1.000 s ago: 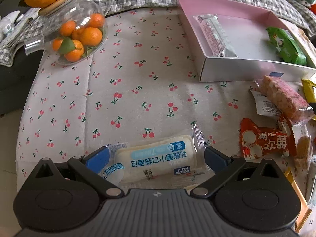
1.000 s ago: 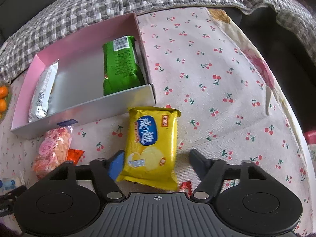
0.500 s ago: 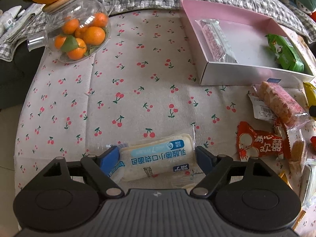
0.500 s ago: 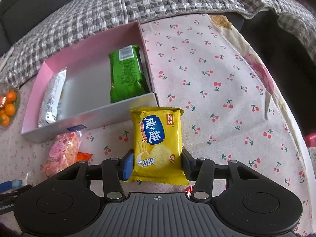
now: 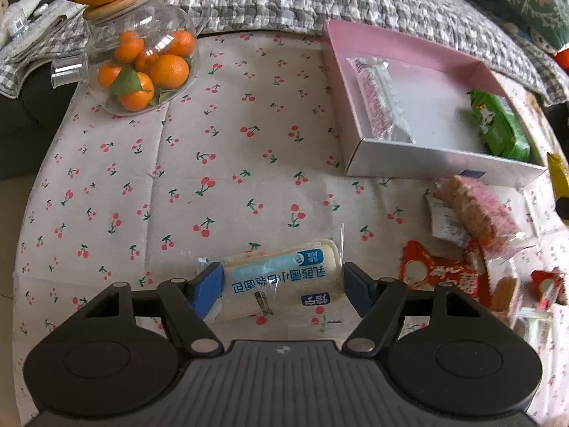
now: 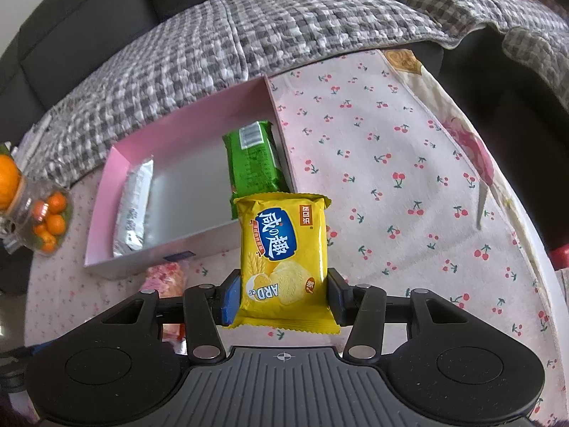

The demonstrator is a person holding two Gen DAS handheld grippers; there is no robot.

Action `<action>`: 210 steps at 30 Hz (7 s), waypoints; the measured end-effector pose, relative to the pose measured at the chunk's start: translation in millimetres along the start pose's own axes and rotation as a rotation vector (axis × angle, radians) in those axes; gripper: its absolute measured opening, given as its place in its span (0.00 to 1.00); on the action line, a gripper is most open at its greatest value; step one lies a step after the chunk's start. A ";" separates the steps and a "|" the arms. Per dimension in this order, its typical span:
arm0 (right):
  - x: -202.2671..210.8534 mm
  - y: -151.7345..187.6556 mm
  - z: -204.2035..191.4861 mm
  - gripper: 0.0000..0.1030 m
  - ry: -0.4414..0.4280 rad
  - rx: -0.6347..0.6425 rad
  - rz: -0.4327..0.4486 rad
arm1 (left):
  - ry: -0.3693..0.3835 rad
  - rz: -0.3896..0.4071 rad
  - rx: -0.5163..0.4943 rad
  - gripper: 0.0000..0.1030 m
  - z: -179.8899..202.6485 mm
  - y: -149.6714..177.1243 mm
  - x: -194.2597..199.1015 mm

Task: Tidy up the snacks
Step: 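Lift and carry both held packs over the pink box, then open both tools to release the packs into the pink box, then withdraw both tools and move toward the remaining snacks, then grasp the clear-wrapped white snack with the left tool while the right tool grasps the yellow bar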

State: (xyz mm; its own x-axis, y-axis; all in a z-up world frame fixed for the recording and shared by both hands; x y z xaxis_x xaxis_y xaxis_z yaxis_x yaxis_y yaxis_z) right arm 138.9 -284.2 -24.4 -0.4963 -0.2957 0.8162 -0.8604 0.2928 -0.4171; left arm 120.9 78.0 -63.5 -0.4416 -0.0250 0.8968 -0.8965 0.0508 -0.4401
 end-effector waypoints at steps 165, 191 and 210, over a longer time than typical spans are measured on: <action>-11.8 146.8 -94.7 0.41 -0.108 0.567 -0.238 | 0.147 0.026 -0.035 0.34 19.5 88.0 6.4; 7.5 124.6 -87.3 0.30 -0.184 0.462 -0.223 | 0.170 0.081 0.005 0.19 13.0 78.0 22.4; 43.4 82.0 -82.5 0.30 -0.346 0.307 -0.145 | 0.216 0.159 0.074 0.19 6.7 50.9 42.2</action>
State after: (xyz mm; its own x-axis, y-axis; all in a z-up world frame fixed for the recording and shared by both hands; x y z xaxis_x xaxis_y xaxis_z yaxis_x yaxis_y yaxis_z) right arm 56.4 -198.1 9.8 -0.3334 -0.6143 0.7151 -0.8921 -0.0398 -0.4501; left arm 56.4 72.8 -48.3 -0.5662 0.1918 0.8017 -0.8203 -0.0359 -0.5708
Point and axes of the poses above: each gripper's, at about its wrist camera, not at the fingertips, and x roughly against the way its jaws point, z to its right, y to its underside, the point moved 2 cm from there along -x, roughly the way its jaws point, and after that the axes turned 5 degrees about -y, right-handed, at the moved point
